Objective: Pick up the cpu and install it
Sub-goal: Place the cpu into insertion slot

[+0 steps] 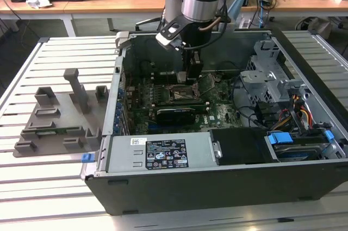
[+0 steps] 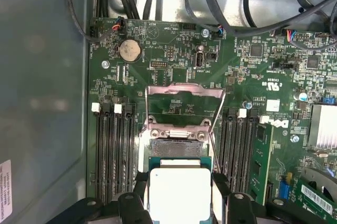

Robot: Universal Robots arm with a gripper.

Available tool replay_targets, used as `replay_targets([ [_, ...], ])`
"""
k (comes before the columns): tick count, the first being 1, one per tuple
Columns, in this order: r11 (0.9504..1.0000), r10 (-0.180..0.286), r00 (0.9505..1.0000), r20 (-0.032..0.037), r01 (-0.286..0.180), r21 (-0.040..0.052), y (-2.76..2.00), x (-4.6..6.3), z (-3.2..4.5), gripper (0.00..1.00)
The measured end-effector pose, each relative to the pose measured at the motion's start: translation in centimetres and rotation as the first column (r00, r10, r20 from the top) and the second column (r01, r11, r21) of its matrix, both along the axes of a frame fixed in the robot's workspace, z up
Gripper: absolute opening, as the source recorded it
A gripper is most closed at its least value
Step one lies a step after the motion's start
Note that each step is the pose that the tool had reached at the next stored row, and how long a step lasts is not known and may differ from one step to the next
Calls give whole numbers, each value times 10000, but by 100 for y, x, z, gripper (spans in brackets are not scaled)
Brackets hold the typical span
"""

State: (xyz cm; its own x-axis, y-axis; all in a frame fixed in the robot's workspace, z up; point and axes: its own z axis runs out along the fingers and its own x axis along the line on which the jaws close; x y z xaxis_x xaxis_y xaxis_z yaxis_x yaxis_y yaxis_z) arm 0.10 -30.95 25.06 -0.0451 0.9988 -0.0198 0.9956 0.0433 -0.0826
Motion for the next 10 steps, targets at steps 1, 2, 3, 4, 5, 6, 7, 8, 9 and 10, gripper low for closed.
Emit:
replay_targets([
  [1, 10000, 2, 10000, 0, -2, 1, 0, 2, -7, 55],
  [2, 10000, 1, 10000, -1, -1, 1, 0, 2, -12, 55],
  [3, 10000, 0, 10000, -1, 0, 1, 0, 2, -17, 55],
  [4, 10000, 0, 10000, -2, 0, -1, 0, 2, -20, 55],
  [5, 10000, 1, 10000, -3, -1, -3, 0, 3, -21, 55],
  [6, 10000, 2, 10000, -3, -2, -3, 0, 3, -21, 55],
  [7, 10000, 2, 10000, -2, -2, 0, 0, 3, -22, 55],
  [8, 10000, 2, 10000, -1, -2, 0, 0, 3, -23, 55],
  [9, 10000, 1, 10000, -1, -1, 0, 0, 3, -23, 55],
  [10, 10000, 1, 10000, -1, -1, 1, 0, 3, -24, 55],
])
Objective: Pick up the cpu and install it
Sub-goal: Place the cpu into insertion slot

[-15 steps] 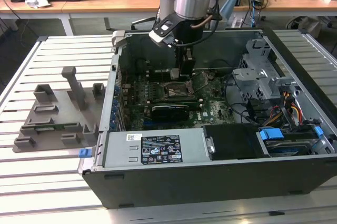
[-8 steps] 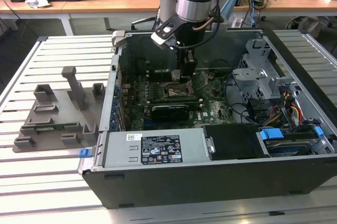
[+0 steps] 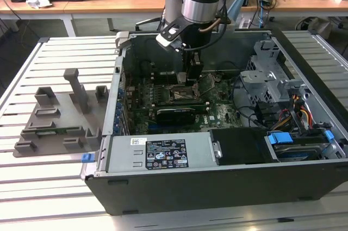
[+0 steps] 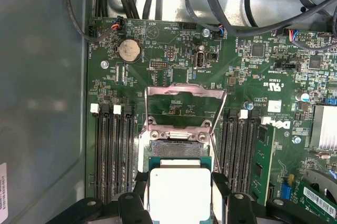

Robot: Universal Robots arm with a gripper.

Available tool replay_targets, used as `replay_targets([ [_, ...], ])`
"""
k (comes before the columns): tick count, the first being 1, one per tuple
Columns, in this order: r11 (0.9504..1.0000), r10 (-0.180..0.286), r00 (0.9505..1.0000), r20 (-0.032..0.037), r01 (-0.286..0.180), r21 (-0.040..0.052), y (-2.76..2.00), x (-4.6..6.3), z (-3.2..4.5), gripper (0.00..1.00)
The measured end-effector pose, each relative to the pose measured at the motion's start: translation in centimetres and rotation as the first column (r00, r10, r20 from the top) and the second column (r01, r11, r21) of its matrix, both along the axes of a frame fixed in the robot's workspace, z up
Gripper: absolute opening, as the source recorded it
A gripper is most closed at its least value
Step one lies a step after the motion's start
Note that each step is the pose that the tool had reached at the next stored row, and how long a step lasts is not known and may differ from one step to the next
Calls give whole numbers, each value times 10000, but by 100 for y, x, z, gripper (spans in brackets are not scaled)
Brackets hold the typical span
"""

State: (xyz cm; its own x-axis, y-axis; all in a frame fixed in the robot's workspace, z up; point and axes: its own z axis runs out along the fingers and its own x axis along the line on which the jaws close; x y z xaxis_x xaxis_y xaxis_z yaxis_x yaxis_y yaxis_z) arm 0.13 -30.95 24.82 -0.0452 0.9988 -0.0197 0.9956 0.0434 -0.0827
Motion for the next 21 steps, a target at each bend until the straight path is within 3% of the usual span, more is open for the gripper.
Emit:
replay_targets([
  [2, 10000, 1, 10000, 1, -1, -45, 1, 0, -1, 55],
  [4, 9997, 0, 10000, 1, 0, -247, 0, 0, -1, 55],
  [5, 9996, 1, 10000, 0, -1, -273, 0, 0, -1, 55],
  [10, 9996, -4, 10000, 0, 4, -275, 0, 2, -48, 55],
  [15, 9995, -5, 10000, 1, 5, -304, 0, -56, -200, 55],
  [21, 9993, -179, 9998, 0, 179, -316, 0, -73, -326, 55],
])
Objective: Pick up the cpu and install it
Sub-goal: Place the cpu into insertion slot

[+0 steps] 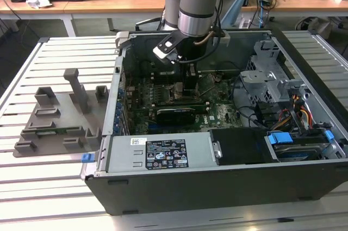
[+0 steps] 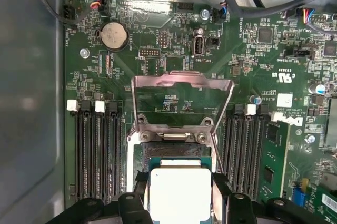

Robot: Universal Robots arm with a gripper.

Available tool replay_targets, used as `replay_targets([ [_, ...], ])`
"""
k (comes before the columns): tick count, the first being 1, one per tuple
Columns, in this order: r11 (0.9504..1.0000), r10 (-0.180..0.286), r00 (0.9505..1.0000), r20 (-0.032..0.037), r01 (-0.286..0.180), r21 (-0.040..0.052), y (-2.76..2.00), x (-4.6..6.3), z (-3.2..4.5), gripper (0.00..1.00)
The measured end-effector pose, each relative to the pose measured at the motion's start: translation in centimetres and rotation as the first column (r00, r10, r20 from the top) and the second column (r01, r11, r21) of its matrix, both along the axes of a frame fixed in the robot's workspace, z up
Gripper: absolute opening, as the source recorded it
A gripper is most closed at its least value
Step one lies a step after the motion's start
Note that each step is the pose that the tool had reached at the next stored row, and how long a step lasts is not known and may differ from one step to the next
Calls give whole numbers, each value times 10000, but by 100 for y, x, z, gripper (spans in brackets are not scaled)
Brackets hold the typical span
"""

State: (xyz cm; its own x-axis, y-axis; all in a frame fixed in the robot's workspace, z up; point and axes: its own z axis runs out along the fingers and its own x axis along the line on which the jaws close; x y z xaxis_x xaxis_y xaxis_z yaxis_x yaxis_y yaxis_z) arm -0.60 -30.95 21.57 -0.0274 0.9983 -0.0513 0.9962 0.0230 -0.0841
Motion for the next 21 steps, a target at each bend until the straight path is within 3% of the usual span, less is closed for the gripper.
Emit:
replay_targets([
  [3, 9997, -247, 9997, 0, 247, -1, 1, -3, -53, 55],
  [9, 9996, -270, 9996, 0, 270, -1, 3, -15, -149, 55],
  [21, 9996, -268, 9996, -2, 268, 44, 19, -15, -193, 55],
])
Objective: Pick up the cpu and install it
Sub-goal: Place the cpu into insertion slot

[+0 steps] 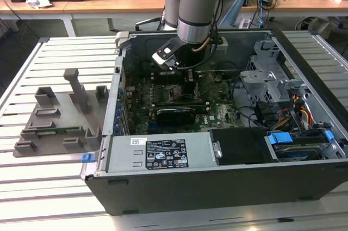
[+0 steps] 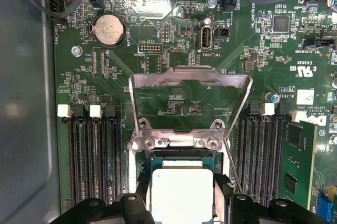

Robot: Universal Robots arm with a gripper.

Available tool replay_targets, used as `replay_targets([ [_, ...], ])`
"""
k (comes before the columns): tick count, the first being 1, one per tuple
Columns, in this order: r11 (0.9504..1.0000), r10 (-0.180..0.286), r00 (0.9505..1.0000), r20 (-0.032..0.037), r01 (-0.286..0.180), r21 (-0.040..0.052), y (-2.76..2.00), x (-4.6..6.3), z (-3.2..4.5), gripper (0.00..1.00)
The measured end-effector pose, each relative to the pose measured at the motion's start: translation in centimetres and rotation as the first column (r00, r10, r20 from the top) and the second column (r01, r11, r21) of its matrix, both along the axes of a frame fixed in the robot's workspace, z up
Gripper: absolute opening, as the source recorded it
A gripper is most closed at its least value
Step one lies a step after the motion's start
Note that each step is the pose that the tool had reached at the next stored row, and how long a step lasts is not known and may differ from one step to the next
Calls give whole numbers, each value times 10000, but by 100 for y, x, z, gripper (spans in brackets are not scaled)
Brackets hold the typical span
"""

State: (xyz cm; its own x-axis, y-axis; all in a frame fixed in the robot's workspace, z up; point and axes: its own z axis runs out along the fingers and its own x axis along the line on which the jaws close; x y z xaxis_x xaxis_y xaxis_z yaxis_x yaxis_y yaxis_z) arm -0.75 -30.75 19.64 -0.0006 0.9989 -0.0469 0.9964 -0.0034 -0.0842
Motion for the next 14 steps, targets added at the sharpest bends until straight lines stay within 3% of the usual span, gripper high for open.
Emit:
replay_targets([
  [11, 10000, 1, 10000, 0, -1, 0, 1, 1, -3, 62],
  [14, 10000, -1, 10000, 1, 1, -8, 5, 0, 81, 62],
])
